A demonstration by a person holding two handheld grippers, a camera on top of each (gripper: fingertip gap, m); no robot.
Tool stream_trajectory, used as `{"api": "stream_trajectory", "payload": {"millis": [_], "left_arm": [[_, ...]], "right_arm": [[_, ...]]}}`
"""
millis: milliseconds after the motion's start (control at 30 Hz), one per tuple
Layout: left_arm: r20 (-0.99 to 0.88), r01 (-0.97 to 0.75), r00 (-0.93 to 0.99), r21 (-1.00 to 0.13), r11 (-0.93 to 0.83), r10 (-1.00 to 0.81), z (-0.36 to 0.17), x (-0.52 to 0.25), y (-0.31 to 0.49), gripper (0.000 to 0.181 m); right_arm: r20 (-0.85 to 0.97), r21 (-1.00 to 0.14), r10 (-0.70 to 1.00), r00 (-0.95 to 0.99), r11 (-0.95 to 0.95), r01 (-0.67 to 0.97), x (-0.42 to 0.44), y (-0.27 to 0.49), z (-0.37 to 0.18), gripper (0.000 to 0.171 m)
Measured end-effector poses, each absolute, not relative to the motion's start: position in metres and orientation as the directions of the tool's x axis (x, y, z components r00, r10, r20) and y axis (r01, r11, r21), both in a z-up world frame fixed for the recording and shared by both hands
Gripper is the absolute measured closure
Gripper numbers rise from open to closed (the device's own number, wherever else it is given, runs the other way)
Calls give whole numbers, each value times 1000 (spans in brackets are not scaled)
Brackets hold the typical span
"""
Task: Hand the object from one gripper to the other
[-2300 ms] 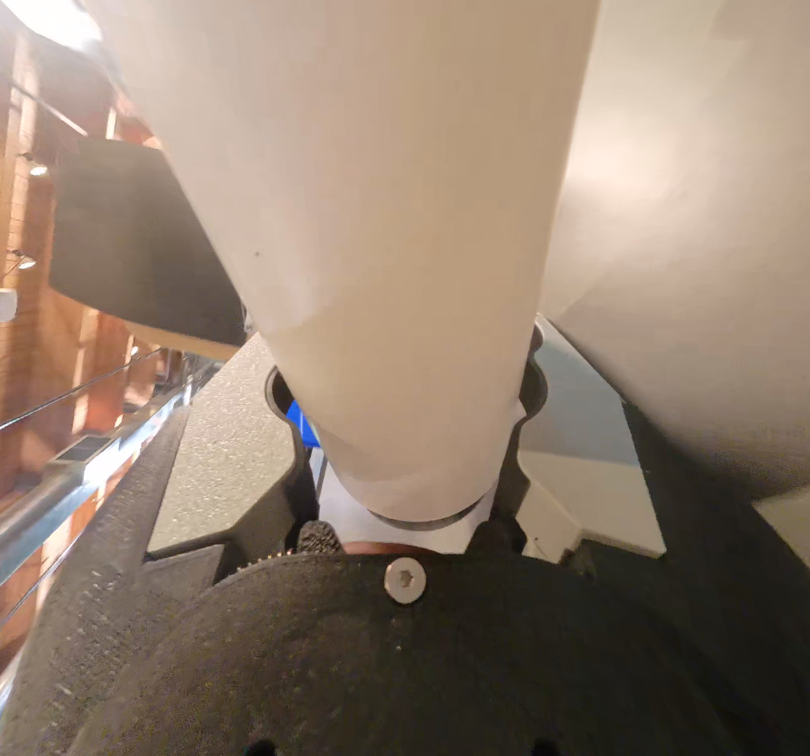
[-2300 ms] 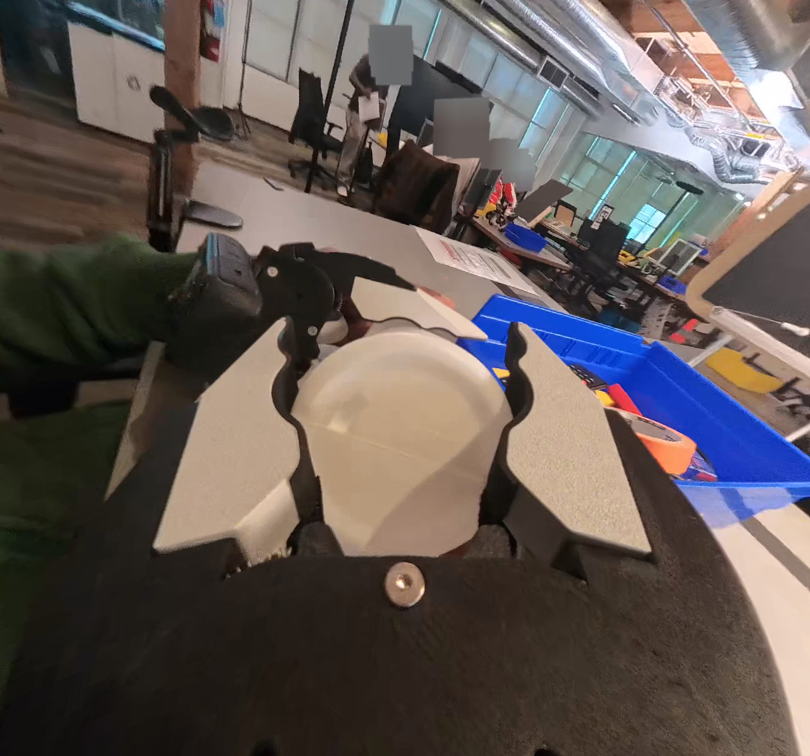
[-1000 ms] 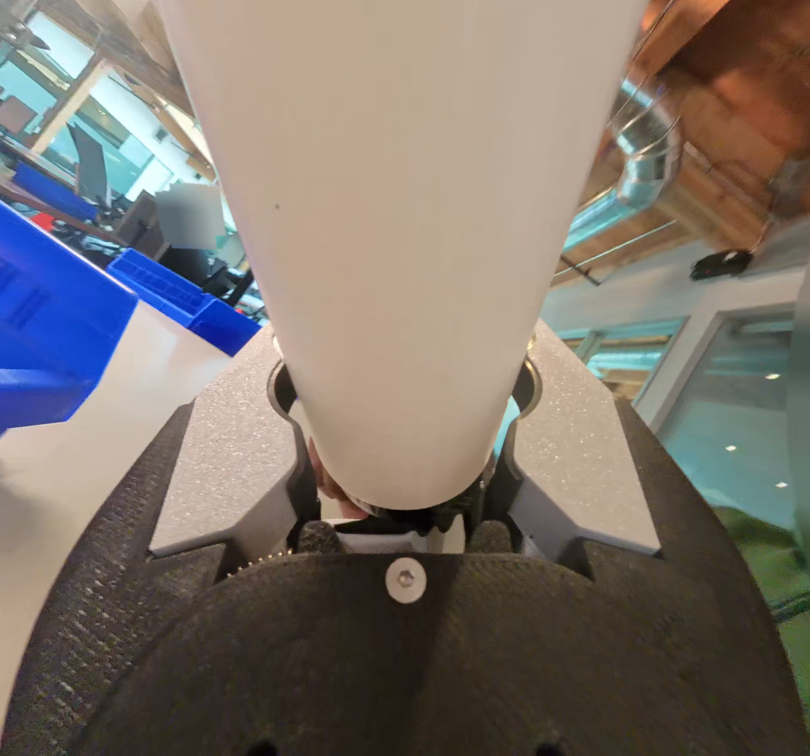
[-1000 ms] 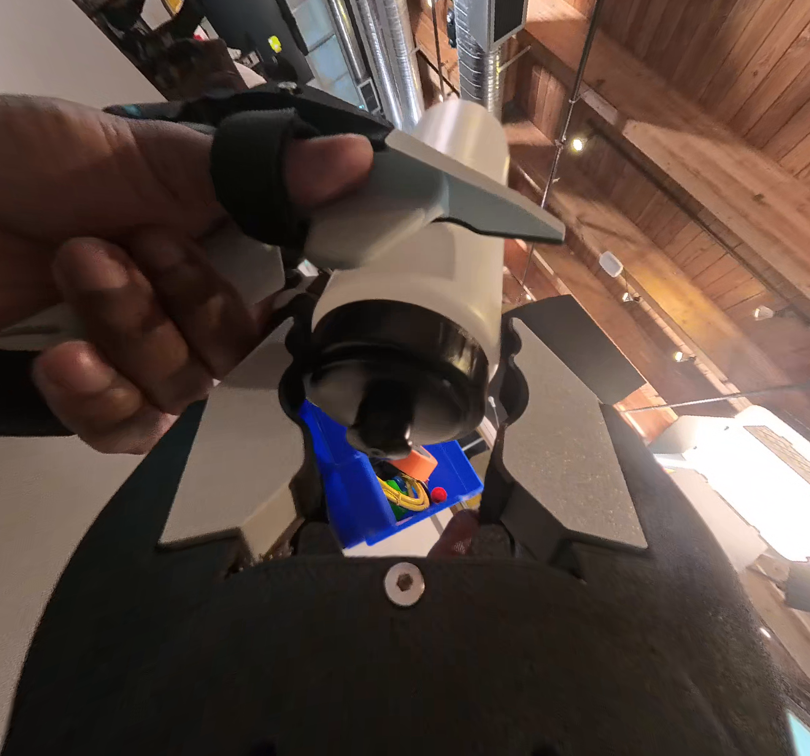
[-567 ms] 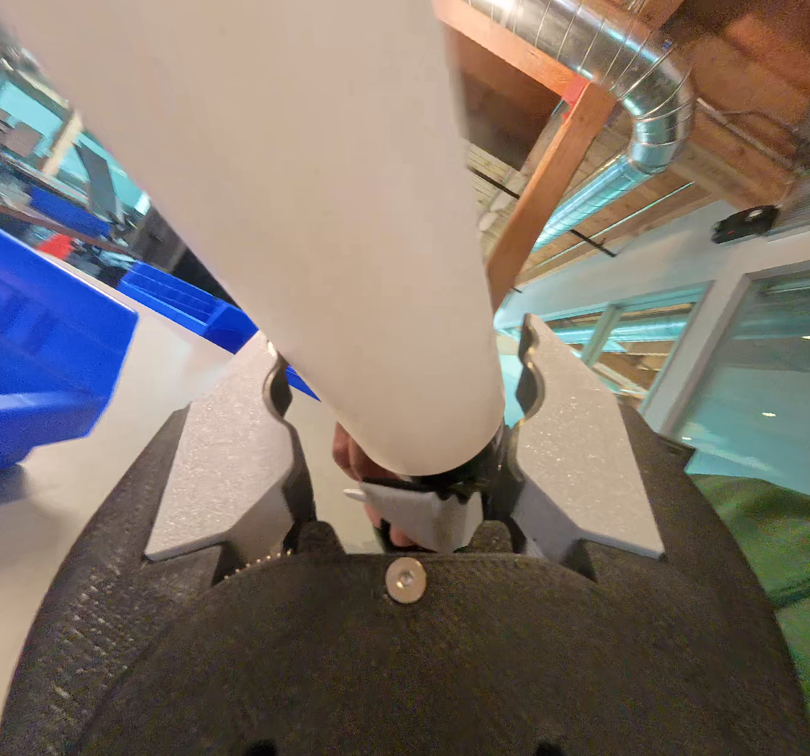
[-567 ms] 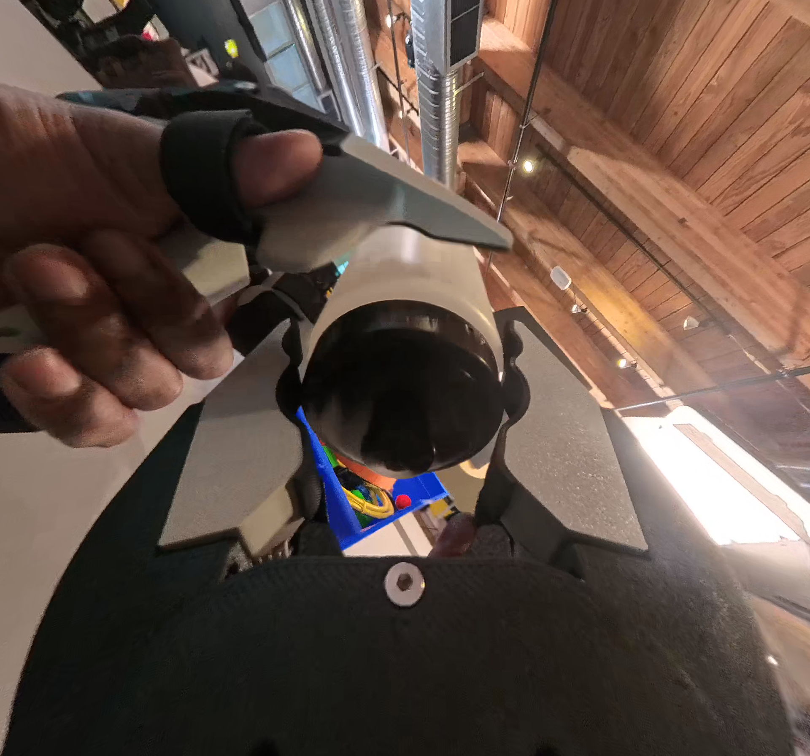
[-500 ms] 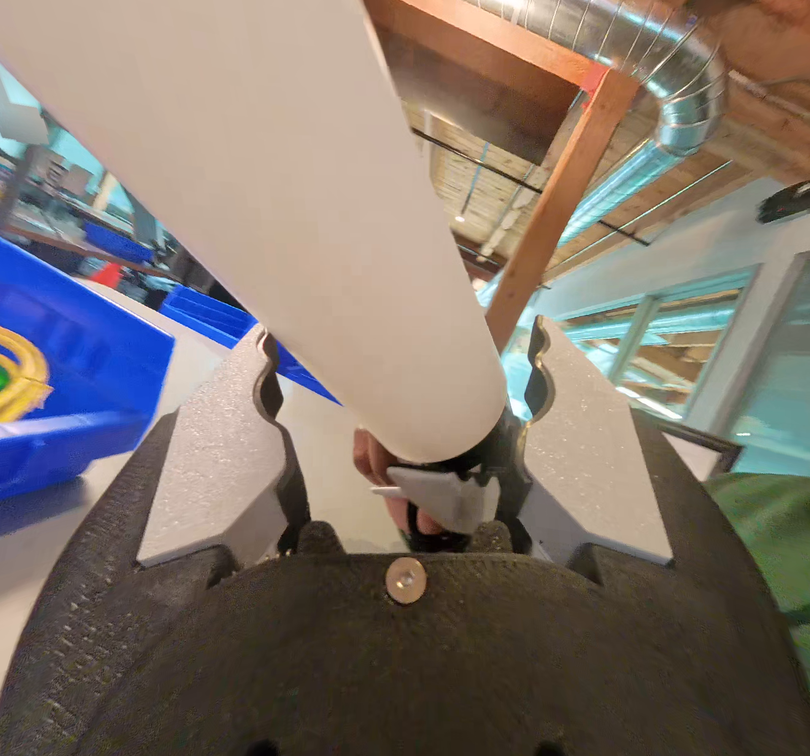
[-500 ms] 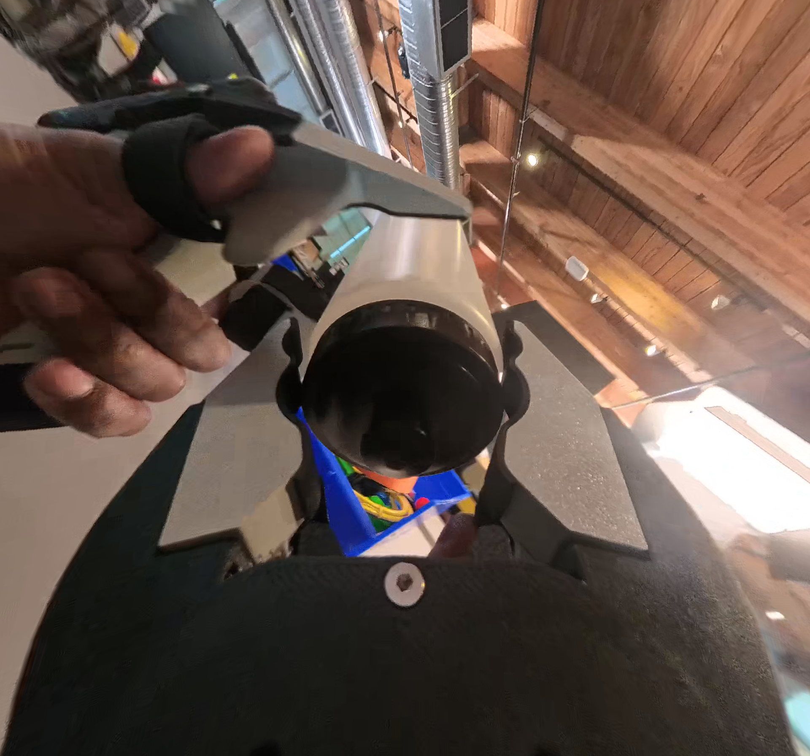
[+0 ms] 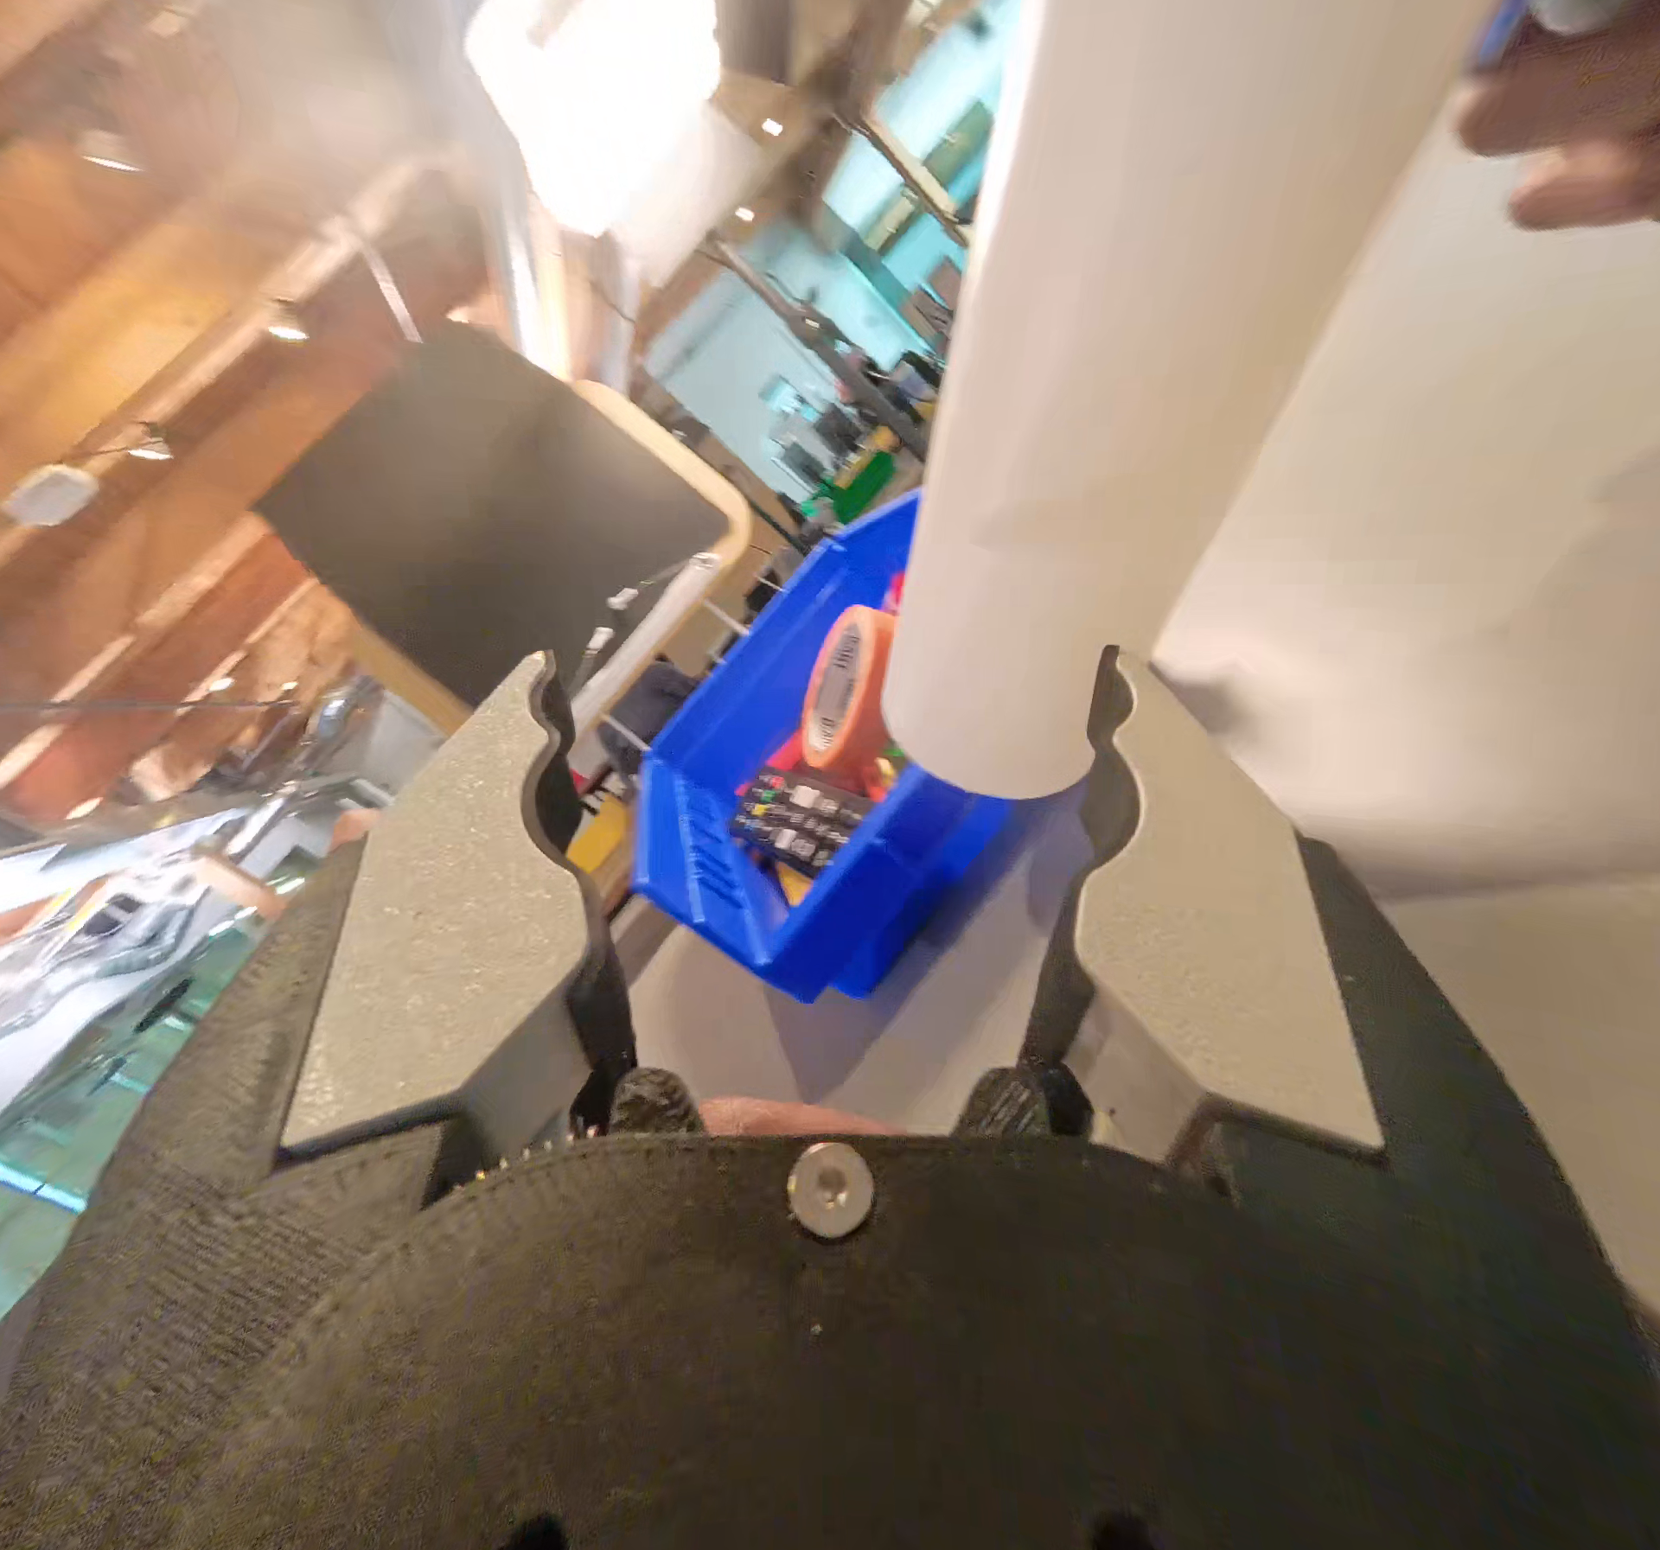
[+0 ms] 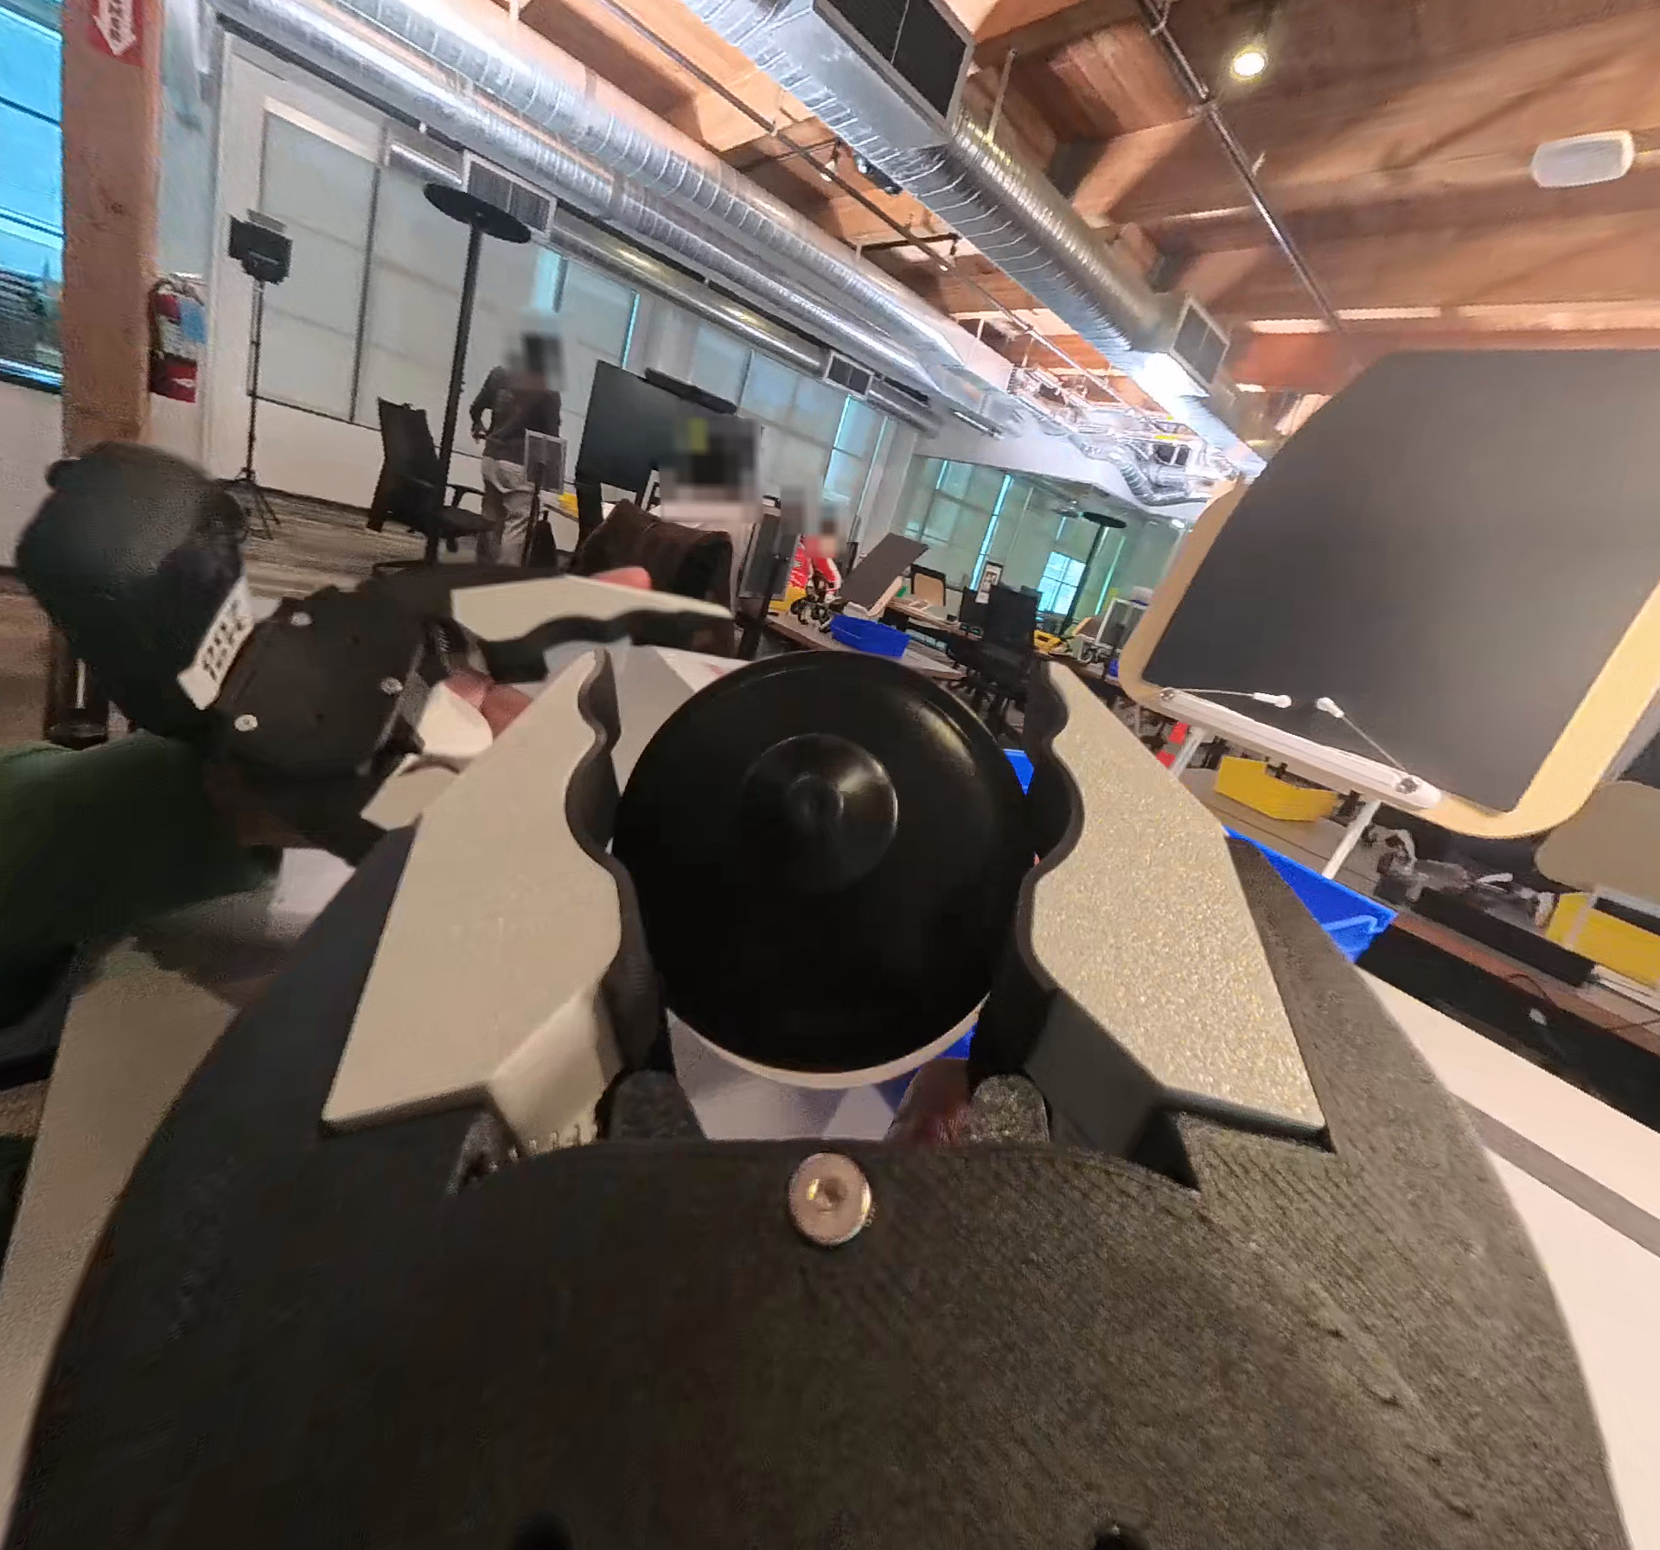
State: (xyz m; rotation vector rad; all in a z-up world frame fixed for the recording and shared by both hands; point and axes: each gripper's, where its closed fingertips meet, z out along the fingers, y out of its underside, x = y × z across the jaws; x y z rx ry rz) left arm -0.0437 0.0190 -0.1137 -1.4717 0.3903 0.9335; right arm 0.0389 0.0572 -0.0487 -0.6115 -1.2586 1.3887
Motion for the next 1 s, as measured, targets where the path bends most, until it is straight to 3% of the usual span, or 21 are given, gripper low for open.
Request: {"api": "stream_trajectory", "payload": {"millis": [167,300,433,567,667,767,867,1000], "left_arm": [[-742,-701,654,-668,-249,146,-148,-28,44,63],[-743,-681,656,-658,-322,131,-161,-27,55,62],[-749,-686,655,-645,-337,99,-168,-16,61,79],[-714,-646,694,-674,-358,91,-168,-17,58,80],[-518,-463,838,-841,-282,171,-150,-23,52,80],[-196,-187,964,-980,-64,181,-118,-28,39,81],[72,71,997,-980,186,-2,-81,-16,23,80],[247,318,936,-899,300,-252,-60,0,11,81]], "right_arm": [[263,-917,922,-286,146,-371,39,52,-49,78],[187,-926,898,-398,26,-376,45,36,-45,79],[154,-927,870,-468,-36,-372,49,20,-42,79],[138,-931,868,-477,-51,-361,51,20,-37,76],[168,-907,880,-445,-39,-420,62,28,-23,75],[207,-901,890,-405,12,-434,66,37,-19,76],[208,-938,881,-425,57,-341,51,36,-41,75],[258,-959,845,-468,163,-233,32,11,-79,71]]}}
